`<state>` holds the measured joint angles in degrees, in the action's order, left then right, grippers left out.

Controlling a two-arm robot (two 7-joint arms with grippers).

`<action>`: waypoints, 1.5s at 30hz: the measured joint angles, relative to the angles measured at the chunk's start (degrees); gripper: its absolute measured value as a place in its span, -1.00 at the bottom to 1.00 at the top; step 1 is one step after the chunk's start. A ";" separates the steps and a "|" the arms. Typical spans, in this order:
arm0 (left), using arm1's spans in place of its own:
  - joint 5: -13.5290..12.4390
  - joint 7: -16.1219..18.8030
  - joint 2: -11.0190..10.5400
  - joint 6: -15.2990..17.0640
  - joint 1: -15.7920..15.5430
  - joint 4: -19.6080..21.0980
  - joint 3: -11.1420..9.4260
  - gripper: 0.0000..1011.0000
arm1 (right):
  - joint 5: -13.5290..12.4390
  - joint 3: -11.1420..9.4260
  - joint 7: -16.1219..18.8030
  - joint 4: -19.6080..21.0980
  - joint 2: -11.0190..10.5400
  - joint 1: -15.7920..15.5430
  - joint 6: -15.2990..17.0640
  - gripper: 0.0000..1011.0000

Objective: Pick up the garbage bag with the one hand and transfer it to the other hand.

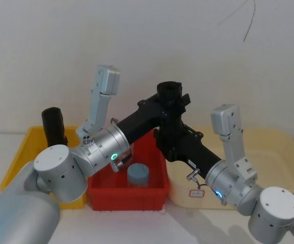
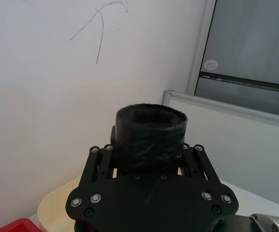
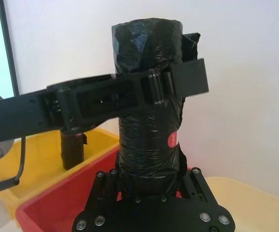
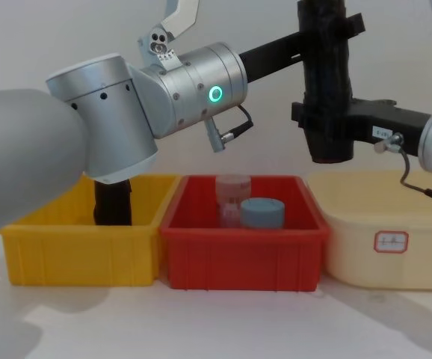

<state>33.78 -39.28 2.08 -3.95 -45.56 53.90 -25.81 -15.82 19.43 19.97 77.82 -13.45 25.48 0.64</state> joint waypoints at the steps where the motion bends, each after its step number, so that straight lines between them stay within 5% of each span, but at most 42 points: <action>1: 0.00 0.00 0.00 0.00 0.00 0.00 0.00 0.09 | -0.02 0.01 0.00 0.06 -0.01 0.00 0.01 0.01; 16: -0.01 0.00 0.00 0.00 0.00 -0.01 0.01 0.96 | -0.77 -0.44 -0.06 0.97 -0.25 -0.12 0.11 0.01; 41: -0.01 0.00 0.00 0.00 0.00 -0.01 0.01 0.98 | -0.81 -8.69 -5.02 -1.10 -5.15 -1.01 1.77 0.00; 45: 0.00 0.00 0.00 0.00 0.00 -0.01 0.01 0.98 | -0.45 -10.14 -5.82 -1.53 -6.37 -1.56 2.59 0.17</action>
<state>33.78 -39.28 2.08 -3.95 -45.56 53.89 -25.79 -16.26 9.29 14.15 76.29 -19.83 23.92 3.23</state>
